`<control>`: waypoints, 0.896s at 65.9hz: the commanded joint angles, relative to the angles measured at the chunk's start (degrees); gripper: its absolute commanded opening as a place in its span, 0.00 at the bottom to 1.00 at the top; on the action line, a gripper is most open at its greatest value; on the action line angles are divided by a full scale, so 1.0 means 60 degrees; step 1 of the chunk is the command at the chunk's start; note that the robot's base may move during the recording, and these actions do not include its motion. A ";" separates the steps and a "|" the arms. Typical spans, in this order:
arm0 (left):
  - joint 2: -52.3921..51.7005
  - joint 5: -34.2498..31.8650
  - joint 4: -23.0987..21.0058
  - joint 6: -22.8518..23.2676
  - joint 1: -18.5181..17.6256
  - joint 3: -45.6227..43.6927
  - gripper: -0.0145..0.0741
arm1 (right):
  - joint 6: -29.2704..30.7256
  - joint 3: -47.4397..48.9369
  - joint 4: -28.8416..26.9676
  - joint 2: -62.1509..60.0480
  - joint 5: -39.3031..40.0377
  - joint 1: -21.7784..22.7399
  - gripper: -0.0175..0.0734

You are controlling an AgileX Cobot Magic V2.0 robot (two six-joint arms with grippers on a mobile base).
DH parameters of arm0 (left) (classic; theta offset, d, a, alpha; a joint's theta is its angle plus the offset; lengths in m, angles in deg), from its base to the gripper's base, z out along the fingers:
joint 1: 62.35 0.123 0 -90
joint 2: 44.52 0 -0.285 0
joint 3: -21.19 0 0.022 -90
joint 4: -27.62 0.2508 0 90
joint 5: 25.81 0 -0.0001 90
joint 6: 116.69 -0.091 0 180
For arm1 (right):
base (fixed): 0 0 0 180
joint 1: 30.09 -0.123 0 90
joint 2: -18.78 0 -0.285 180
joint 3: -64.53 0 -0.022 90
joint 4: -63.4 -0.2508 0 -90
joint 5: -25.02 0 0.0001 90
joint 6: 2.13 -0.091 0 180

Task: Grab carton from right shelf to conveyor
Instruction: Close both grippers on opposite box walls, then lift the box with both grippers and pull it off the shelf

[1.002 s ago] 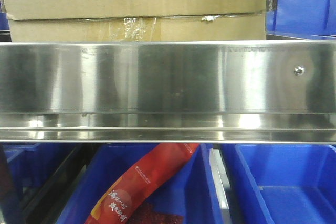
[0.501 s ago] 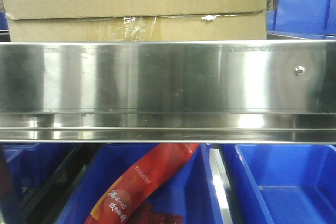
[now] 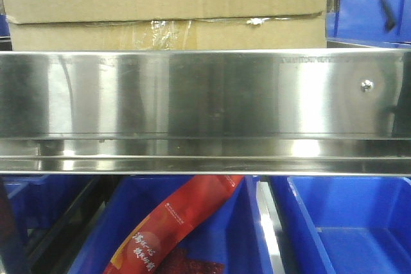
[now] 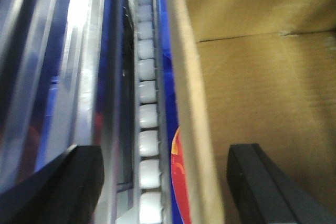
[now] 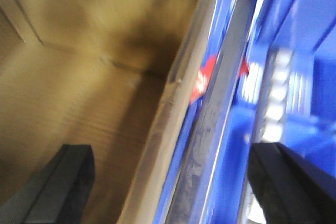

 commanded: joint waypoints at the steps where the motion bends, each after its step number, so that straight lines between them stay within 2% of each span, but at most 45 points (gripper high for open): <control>1: -0.0034 -0.0187 -0.0055 0.0087 0.0027 -0.0083 0.62 | 0.0029 0.0099 0.0071 0.0146 0.0138 -0.0045 0.71; 6: -0.0011 -0.0165 -0.0068 0.0087 0.0027 -0.0083 0.61 | 0.0029 0.0099 0.0044 0.0248 0.0138 -0.0045 0.62; 9: 0.0010 -0.0144 -0.0068 0.0087 0.0027 -0.0083 0.57 | 0.0029 0.0099 0.0025 0.0266 0.0138 -0.0045 0.51; 12: 0.0010 -0.0130 -0.0068 0.0087 0.0027 -0.0083 0.50 | 0.0029 0.0099 0.0025 0.0266 0.0138 -0.0045 0.41; 13: 0.0010 -0.0123 -0.0068 0.0087 0.0027 -0.0083 0.47 | 0.0029 0.0099 0.0025 0.0266 0.0138 -0.0045 0.34; 19: 0.0010 -0.0123 -0.0068 0.0087 0.0027 -0.0083 0.26 | 0.0029 0.0099 0.0025 0.0266 0.0138 -0.0045 0.09; 21: 0.0010 -0.0123 -0.0068 0.0087 0.0027 -0.0083 0.16 | 0.0029 0.0099 0.0025 0.0266 0.0138 -0.0045 0.10; 23: 0.0010 -0.0123 -0.0076 0.0087 0.0027 -0.0083 0.11 | 0.0029 0.0099 0.0025 0.0266 0.0138 -0.0045 0.12; 28: 0.0010 -0.0123 -0.0097 0.0087 0.0027 -0.0083 0.17 | 0.0029 0.0099 0.0025 0.0266 0.0138 -0.0045 0.13; 43: -0.0289 -0.0072 -0.0239 0.0087 0.0027 -0.0088 0.15 | 0.0029 0.0345 0.0025 -0.0190 0.0138 -0.0045 0.12; 59: -0.1709 -0.0014 -0.0638 0.0087 0.0027 -0.0088 0.15 | 0.0029 0.0485 0.0025 -0.1601 0.0138 -0.0045 0.12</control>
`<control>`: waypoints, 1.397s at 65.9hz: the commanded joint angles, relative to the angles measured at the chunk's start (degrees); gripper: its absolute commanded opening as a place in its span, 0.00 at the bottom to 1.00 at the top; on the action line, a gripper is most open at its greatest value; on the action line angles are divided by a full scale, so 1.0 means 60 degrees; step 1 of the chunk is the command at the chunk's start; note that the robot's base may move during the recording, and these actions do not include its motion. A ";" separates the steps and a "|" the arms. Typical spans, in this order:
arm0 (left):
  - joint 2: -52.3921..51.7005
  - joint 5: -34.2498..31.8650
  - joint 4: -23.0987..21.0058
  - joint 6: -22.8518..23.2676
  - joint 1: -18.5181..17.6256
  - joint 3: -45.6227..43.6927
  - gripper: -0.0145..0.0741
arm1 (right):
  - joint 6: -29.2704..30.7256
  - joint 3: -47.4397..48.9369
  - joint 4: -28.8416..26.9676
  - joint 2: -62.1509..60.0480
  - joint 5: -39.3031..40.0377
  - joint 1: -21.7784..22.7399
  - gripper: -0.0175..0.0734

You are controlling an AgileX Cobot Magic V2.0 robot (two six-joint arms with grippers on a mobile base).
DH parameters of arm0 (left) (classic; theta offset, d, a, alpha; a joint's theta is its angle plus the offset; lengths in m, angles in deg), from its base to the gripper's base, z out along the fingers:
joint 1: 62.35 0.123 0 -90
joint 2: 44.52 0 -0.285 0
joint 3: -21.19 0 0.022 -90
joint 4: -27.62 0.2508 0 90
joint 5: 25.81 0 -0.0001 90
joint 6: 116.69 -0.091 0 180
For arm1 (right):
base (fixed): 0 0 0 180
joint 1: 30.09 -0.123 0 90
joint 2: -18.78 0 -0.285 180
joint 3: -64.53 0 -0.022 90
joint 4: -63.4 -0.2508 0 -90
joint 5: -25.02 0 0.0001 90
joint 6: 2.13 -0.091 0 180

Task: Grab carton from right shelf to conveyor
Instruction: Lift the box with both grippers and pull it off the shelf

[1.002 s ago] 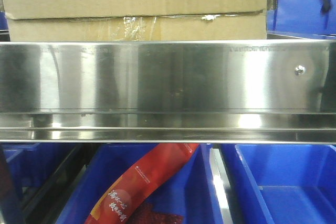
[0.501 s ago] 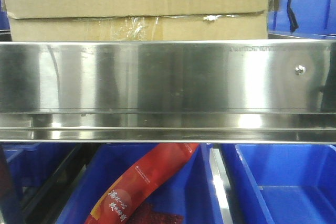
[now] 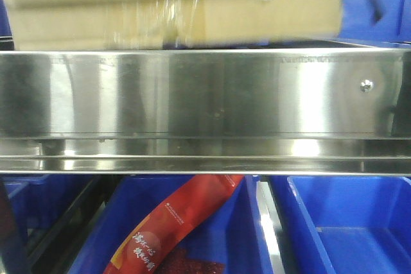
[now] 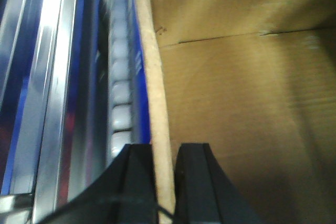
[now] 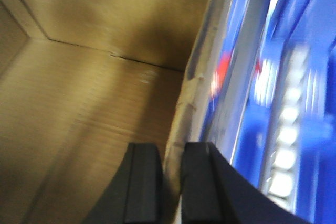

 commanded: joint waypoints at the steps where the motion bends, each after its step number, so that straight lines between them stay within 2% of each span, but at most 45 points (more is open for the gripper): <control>1: -0.0831 0.0012 0.0081 -0.0017 0.0029 -0.0066 0.15 | 0.0208 0.0171 0.0219 -0.0905 0.0264 0.0051 0.12; 9: -0.1489 0.0161 -0.0018 -0.0005 -0.0011 -0.0066 0.15 | 0.0208 0.0053 0.0154 -0.1688 0.0264 -0.0047 0.12; 16: -0.1868 0.0161 0.0091 0.0152 -0.0344 -0.0017 0.15 | 0.0208 -0.0467 0.0154 -0.2361 0.0264 -0.0363 0.12; 23: -0.2279 0.0161 0.0171 0.0388 -0.0975 0.0348 0.15 | 0.0192 -0.1426 0.0154 -0.3013 0.0264 -0.0954 0.12; 30: -0.2593 0.0161 0.0873 0.0952 -0.1892 0.0908 0.15 | 0.0130 -0.2818 0.0184 -0.3698 0.0264 -0.1344 0.12; 42: -0.3255 0.0161 0.2041 0.2073 -0.3378 0.2247 0.15 | -0.0093 -0.5369 0.0211 -0.4920 0.0545 -0.1365 0.12; 51: -0.3548 0.0161 0.2144 0.2411 -0.4004 0.2713 0.15 | -0.0109 -0.6151 0.0211 -0.5428 0.1005 -0.1365 0.12; 67: -0.3552 0.0161 0.2170 0.2429 -0.4135 0.2761 0.15 | -0.0109 -0.6062 0.0090 -0.5447 0.2108 -0.1365 0.12; 92: -0.3552 0.0161 0.2187 0.2429 -0.4135 0.2761 0.15 | -0.0109 -0.6062 -0.0077 -0.5447 0.2192 -0.1365 0.12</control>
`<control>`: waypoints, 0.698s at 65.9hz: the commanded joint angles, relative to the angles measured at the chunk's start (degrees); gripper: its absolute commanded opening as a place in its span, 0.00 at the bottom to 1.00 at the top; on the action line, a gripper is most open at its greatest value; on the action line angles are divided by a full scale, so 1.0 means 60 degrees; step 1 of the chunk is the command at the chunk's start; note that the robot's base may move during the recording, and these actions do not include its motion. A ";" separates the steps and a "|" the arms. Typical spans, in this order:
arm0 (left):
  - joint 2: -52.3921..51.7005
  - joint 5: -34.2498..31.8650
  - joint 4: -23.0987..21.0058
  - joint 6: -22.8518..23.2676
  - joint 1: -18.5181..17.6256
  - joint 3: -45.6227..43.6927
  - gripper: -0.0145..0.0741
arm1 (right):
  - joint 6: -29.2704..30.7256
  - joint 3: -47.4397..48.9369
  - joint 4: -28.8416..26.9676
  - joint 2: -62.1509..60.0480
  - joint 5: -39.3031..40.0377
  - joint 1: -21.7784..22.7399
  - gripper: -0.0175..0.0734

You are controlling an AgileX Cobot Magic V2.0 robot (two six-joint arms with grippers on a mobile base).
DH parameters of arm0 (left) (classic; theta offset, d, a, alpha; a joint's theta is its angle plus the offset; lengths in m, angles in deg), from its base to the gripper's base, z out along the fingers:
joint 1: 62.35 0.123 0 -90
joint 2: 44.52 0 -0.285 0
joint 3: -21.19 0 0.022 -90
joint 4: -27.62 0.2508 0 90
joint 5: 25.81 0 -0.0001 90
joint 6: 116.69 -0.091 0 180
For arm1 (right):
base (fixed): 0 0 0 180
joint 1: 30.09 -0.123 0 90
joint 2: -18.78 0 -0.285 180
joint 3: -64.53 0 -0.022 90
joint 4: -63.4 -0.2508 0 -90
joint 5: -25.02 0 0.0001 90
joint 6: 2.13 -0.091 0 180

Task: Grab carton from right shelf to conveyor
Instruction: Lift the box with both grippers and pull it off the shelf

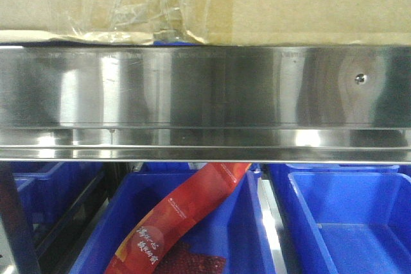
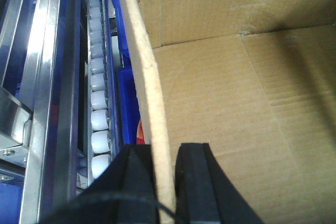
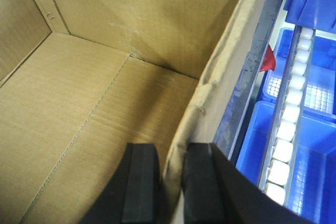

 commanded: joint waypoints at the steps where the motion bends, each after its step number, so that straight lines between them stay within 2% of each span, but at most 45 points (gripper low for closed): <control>1: -0.0113 -0.0645 -0.0507 0.0010 -0.0135 -0.0036 0.15 | 0.0243 0.0031 -0.0468 -0.0085 0.0657 -0.0094 0.12; 46: -0.0113 -0.0645 -0.0507 0.0010 -0.0135 -0.0036 0.15 | 0.0243 0.0031 -0.0468 -0.0085 0.0657 -0.0094 0.12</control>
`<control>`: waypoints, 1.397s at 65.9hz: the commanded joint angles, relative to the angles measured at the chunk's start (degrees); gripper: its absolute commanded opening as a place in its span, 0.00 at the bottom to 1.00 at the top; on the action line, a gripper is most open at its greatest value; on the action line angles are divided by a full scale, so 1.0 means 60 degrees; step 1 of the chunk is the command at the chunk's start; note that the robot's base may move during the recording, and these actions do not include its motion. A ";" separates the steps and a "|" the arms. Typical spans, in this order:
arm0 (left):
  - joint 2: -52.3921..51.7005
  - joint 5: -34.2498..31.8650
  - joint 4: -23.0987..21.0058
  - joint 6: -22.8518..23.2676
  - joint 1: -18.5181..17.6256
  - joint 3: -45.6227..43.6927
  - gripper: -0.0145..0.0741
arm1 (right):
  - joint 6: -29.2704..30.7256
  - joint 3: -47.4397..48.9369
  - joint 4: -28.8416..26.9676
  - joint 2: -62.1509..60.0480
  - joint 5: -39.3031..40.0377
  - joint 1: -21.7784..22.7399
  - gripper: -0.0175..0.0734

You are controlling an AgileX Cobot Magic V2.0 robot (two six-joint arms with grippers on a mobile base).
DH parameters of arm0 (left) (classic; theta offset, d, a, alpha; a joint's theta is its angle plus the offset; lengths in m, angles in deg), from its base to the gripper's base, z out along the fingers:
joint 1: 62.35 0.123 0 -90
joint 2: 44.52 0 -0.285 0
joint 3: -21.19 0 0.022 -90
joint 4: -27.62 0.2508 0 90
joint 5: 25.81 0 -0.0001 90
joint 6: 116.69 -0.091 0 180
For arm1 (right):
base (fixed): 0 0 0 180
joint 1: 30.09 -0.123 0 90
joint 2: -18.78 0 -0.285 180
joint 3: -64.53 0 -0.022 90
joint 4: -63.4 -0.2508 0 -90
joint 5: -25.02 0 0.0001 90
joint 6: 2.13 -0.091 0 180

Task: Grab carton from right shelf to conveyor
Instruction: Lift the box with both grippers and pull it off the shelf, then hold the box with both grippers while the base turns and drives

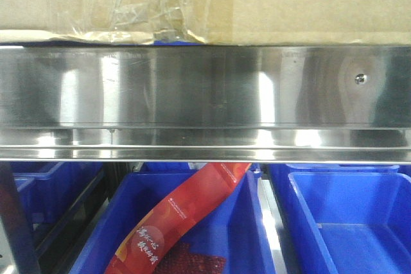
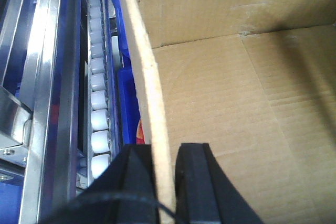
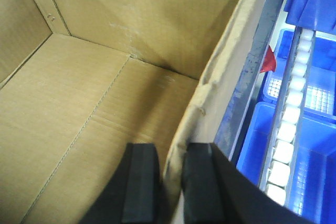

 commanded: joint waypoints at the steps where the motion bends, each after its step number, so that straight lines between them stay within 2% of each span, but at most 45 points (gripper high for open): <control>1: -0.0113 -0.0645 -0.0507 -0.0011 -0.0135 -0.0036 0.15 | 0.0243 0.0031 -0.0468 -0.0085 0.0643 -0.0094 0.12; 92: -0.0113 -0.0645 -0.0483 -0.0011 -0.0135 -0.0036 0.15 | 0.0243 0.0031 -0.0468 -0.0085 0.0664 -0.0094 0.12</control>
